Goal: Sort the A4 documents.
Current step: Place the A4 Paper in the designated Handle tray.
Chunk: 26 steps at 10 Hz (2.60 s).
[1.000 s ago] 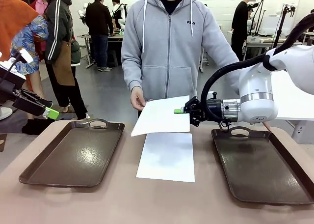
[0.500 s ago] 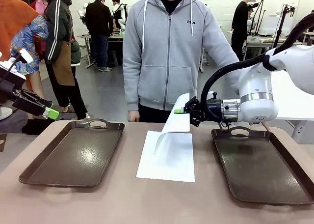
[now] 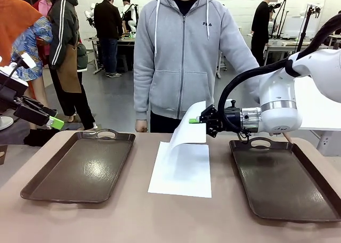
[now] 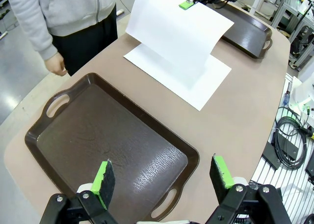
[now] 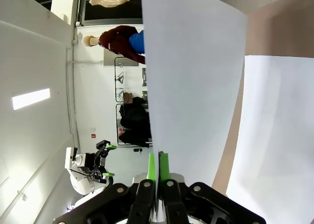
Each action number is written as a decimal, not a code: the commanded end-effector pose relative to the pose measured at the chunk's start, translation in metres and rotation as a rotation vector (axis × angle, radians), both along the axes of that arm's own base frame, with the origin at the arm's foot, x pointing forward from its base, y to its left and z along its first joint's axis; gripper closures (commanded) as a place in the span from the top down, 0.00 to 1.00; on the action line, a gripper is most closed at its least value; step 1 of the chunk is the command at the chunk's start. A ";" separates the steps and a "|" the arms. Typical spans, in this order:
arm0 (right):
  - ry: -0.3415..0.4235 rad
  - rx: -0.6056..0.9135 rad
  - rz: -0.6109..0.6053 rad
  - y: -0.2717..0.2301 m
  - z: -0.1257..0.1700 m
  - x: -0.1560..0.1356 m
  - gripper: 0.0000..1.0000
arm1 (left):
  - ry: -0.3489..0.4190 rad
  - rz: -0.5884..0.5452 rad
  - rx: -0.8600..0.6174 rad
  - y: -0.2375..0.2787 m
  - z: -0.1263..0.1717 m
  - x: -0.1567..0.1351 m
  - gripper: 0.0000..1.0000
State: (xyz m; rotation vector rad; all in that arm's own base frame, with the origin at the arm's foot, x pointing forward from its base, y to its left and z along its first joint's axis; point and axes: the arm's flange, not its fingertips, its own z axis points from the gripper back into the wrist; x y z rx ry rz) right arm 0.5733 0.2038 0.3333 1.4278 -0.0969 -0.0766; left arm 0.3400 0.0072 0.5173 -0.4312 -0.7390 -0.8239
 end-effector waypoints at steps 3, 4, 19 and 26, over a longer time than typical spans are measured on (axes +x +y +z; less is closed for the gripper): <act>-0.071 -0.144 0.110 -0.036 0.035 -0.051 0.01 | -0.002 -0.010 -0.015 0.001 -0.001 0.001 1.00; -0.067 -0.155 0.120 -0.056 0.044 -0.058 0.01 | -0.002 -0.010 -0.015 0.001 -0.001 0.001 1.00; -0.100 -0.176 0.243 -0.241 -0.022 -0.065 0.01 | -0.002 -0.010 -0.015 0.001 -0.001 0.001 1.00; -0.087 -0.439 0.244 -0.270 -0.018 -0.067 0.01 | -0.002 -0.010 -0.015 0.001 -0.001 0.001 1.00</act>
